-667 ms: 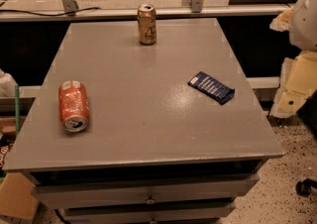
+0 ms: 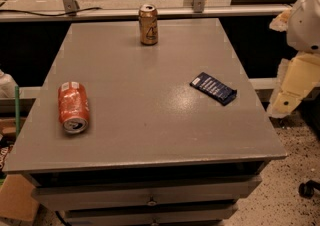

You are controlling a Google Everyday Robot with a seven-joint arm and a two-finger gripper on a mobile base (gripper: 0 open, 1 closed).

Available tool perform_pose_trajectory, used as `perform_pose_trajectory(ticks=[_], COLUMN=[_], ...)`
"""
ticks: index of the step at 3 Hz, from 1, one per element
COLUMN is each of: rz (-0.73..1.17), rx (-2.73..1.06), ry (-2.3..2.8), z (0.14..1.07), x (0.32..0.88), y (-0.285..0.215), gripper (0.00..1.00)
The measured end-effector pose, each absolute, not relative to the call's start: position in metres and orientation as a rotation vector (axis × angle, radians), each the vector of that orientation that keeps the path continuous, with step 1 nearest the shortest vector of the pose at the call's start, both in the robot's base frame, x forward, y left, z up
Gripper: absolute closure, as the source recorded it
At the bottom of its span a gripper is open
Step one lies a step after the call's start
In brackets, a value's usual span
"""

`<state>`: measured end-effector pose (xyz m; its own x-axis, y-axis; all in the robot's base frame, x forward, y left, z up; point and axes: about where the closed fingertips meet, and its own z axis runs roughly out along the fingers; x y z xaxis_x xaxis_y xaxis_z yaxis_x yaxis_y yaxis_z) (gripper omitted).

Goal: Move rxbar blueberry near orange can

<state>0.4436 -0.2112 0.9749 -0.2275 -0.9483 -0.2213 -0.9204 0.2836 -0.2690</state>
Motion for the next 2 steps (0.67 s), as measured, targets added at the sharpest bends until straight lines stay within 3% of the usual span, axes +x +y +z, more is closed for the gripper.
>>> perform_pose_trajectory(ticks=[2], rz=[-0.061], rx=[-1.571], ry=[2.237], z=[0.941], x=[0.484], y=[-0.194], gripper=[0.00])
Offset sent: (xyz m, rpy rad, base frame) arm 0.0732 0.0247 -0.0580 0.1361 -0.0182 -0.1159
